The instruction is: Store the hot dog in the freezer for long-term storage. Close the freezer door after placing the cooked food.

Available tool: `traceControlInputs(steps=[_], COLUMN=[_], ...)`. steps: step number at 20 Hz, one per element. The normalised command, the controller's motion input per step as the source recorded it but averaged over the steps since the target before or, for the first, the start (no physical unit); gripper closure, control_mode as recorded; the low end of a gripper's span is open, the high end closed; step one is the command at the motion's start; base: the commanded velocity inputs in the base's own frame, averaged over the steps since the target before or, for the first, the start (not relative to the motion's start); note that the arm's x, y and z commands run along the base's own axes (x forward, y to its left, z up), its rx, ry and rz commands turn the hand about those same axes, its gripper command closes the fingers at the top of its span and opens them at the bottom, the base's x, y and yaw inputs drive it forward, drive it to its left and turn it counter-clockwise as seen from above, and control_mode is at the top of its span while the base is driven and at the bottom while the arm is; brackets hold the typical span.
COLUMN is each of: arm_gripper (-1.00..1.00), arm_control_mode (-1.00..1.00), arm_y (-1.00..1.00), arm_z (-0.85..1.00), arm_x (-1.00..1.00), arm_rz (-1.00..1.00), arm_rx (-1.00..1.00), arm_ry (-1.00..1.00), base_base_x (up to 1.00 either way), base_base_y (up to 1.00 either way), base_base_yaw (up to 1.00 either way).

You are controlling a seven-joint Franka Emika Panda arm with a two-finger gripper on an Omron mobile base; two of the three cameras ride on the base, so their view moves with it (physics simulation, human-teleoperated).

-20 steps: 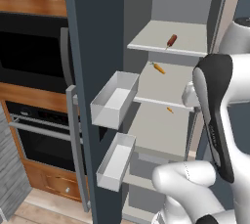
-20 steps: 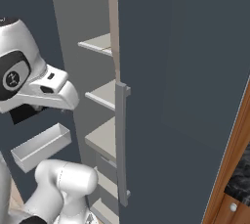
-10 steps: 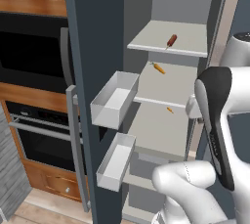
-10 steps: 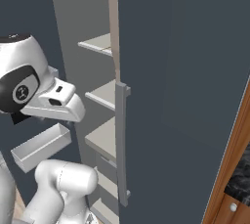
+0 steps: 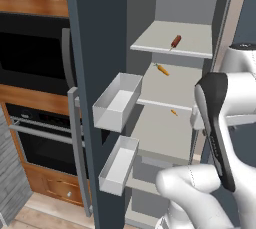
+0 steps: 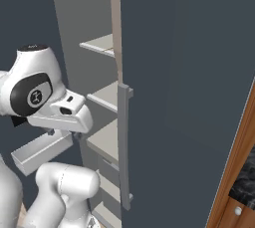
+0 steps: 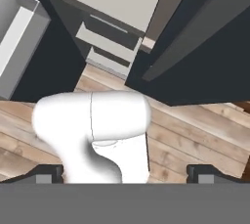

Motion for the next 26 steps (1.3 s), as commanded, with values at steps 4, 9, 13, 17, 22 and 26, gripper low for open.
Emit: traceControlInputs(steps=[4, 9, 13, 17, 22, 26], arm_gripper=[-1.00, -1.00, -1.00, -1.00, -1.00, -1.00], arm_control_mode=[-1.00, -1.00, -1.00, -1.00, 1.00, 1.00], arm_y=[-0.08, 0.00, 0.00, 0.00, 0.00, 0.00], arm_z=[-0.24, 0.00, -0.02, -0.14, 0.00, 0.00], arm_x=[0.00, 0.00, 0.00, -0.28, 0.00, 0.00], arm_rz=[0.00, 0.00, 0.00, -0.02, 0.00, 0.00], arm_rx=[0.00, 0.00, 0.00, 0.00, 0.00, 0.00], arm_ry=[0.01, 0.00, -0.01, 0.00, 0.00, 0.00], base_base_x=[0.00, 0.00, 0.00, 0.00, -0.50, -0.49], base_base_y=[0.00, 0.00, 0.00, 0.00, 0.04, 0.06], base_base_yaw=[0.00, 0.00, 0.00, 0.00, -0.09, -0.19])
